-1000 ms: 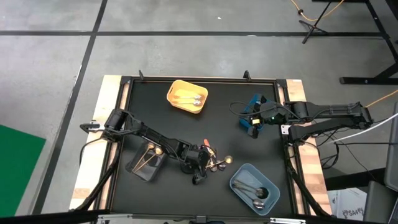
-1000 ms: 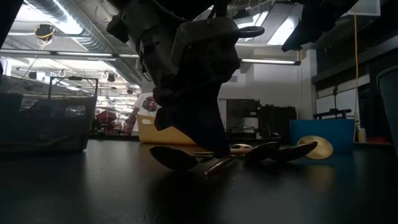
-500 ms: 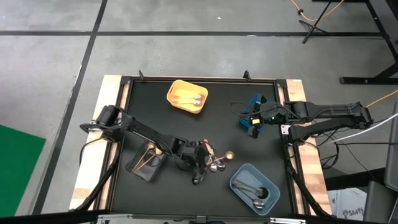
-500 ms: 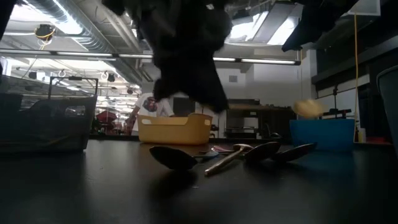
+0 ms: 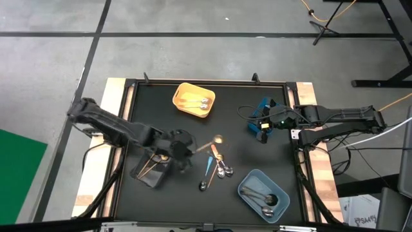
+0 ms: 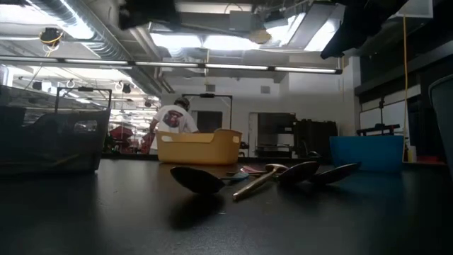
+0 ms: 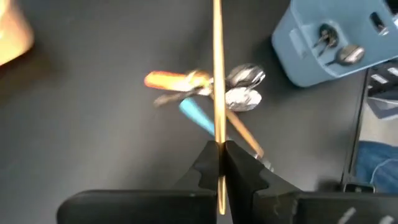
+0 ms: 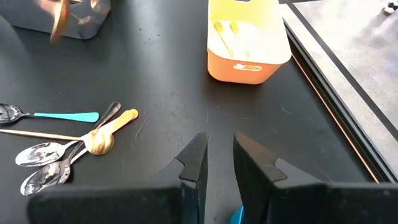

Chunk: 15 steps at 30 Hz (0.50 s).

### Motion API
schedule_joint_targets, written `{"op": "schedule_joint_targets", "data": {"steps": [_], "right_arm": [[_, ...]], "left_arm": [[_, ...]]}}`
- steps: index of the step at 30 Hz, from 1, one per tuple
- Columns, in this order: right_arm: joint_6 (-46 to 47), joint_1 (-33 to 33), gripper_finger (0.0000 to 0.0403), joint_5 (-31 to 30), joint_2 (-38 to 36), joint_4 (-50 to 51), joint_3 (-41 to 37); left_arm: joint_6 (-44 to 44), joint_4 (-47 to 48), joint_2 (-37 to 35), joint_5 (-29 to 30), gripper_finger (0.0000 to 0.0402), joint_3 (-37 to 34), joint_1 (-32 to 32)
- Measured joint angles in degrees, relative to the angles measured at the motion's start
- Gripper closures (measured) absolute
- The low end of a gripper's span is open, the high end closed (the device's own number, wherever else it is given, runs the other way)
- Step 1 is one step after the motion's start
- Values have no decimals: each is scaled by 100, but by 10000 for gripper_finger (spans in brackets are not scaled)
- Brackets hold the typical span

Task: Sort silverware by color (type)
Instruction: Put the gold spoon into the black bin

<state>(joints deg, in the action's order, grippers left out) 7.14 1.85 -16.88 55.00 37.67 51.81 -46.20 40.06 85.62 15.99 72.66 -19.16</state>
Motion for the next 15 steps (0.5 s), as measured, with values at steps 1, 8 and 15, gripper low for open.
{"op": "schedule_joint_targets", "data": {"steps": [1,8,15], "right_arm": [[0,0,336,-2,0,0,0],[0,0,336,0,0,0,0],[0,0,336,-2,0,-1,0]], "left_arm": [[-134,271,-155,61,399,0,-56],[-1232,1804,-912,149,399,0,-670],[-2431,3057,-1076,-153,399,-2,-1418]]}}
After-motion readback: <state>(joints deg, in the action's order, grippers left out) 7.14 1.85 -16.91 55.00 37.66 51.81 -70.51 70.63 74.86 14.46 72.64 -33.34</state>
